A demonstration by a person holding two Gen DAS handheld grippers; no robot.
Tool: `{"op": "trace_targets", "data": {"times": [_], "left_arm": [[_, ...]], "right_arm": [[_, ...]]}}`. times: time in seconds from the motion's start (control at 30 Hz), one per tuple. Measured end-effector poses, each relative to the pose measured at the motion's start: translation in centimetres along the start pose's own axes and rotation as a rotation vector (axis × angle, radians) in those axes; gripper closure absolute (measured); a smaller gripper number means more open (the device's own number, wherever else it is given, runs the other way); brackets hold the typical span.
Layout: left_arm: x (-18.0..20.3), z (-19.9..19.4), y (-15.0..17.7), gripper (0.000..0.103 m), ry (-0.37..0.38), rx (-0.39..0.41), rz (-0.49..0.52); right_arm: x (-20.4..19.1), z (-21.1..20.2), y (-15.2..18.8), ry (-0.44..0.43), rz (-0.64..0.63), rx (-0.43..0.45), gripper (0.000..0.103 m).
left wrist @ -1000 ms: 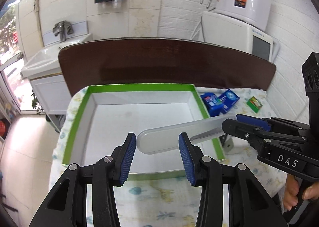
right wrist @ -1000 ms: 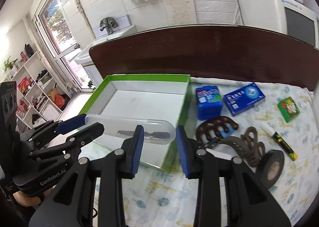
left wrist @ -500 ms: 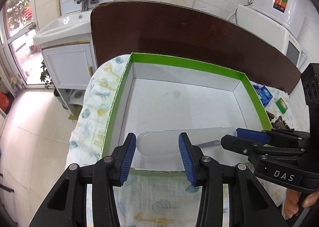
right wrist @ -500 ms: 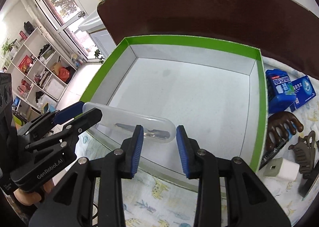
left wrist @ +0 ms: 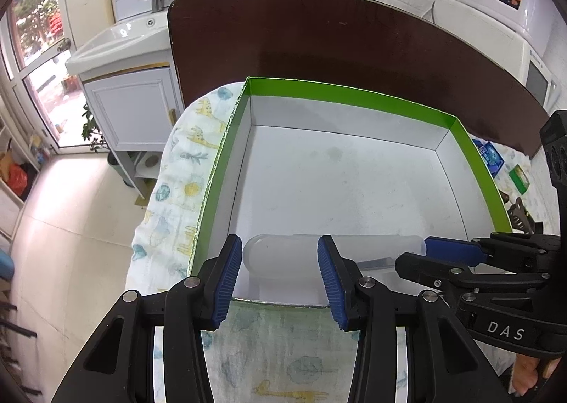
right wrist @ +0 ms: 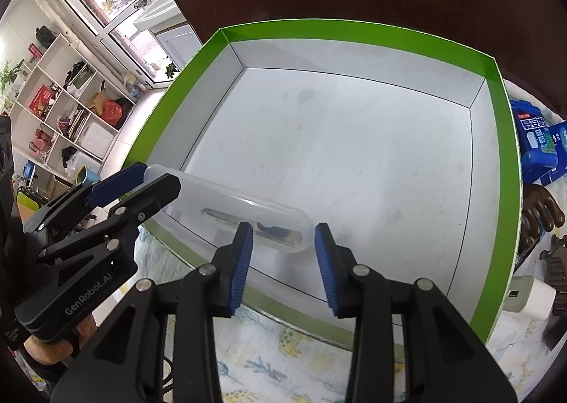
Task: Organize rigid objects
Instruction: 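Open the right tool to drop the tube case into the box, then move the right tool to the black tape roll and grasp it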
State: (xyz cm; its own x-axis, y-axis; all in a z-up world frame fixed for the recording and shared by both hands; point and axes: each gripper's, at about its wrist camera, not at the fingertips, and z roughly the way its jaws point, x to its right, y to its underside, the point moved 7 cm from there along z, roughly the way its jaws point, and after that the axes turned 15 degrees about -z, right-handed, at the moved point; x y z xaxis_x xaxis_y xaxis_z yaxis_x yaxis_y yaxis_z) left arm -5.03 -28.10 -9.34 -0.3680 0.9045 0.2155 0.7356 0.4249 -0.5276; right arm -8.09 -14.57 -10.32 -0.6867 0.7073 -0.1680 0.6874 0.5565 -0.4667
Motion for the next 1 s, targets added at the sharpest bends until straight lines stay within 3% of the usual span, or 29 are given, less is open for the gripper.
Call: {"op": "trace_targets", "data": {"times": [0.2, 0.37, 0.6, 0.83, 1.0], "left_arm": [[0.3, -0.8, -0.3, 0.055, -0.021, -0.011, -0.04], [3.5, -3.4, -0.9, 0.053, -0.008, 0.062, -0.01], [13.9, -6.2, 0.1, 0.03, 0.089, 0.138, 0.111], [26.0, -5.8, 5.3, 0.03, 0.213, 0.054, 0.256], [32.7, -4.3, 9.9, 0.03, 0.245, -0.033, 0.338]], "right_arm": [[0.6, -1.9, 0.3, -0.011, -0.005, 0.03, 0.067], [2.7, -5.2, 0.9, 0.016, 0.012, 0.103, 0.067], [9.2, -10.6, 4.4, 0.071, 0.127, 0.191, 0.067], [17.9, -16.4, 11.3, 0.172, 0.279, 0.247, 0.066], [23.5, -18.4, 17.1, 0.238, 0.378, 0.245, 0.063]]}}
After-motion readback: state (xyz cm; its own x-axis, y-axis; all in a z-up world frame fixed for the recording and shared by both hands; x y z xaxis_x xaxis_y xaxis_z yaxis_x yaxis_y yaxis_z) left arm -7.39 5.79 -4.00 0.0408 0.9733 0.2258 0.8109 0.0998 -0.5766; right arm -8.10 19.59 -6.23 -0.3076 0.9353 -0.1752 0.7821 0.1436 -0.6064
